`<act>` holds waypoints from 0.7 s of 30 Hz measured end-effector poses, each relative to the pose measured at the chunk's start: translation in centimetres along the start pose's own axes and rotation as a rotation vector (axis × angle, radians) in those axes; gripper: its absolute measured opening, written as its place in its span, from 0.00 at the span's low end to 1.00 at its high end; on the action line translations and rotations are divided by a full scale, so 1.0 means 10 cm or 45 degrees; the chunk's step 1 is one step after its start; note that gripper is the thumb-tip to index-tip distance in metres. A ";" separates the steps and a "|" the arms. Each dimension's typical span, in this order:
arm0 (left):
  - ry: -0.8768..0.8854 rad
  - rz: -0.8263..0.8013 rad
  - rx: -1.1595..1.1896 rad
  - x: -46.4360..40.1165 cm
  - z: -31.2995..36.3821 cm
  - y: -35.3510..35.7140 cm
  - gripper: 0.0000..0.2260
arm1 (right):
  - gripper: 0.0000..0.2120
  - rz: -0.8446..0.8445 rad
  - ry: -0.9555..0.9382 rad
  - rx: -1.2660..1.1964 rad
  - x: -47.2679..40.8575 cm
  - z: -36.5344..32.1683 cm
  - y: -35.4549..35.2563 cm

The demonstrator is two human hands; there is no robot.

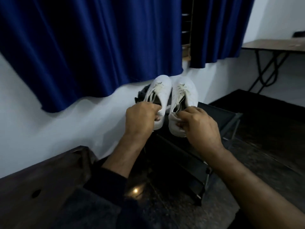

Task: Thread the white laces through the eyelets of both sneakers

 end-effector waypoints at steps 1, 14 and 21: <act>0.025 -0.056 0.015 -0.10 0.11 0.23 0.02 | 0.08 0.009 0.041 0.050 -0.01 0.19 -0.03; -0.138 -0.413 0.381 -0.59 0.36 2.03 0.10 | 0.14 -0.235 0.359 0.228 0.16 1.36 0.53; -0.127 -0.377 0.470 -0.55 0.39 1.81 0.20 | 0.29 -0.160 0.338 0.361 0.08 1.23 0.50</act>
Point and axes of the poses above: each hand's wrist, its own x-axis away from the middle knuckle, its own y-axis out of the palm, z = x × y, the point moved 8 cm from there along -x, towards the middle knuckle, and after that the axes turned 11 degrees about z, right-handed, at the moved point
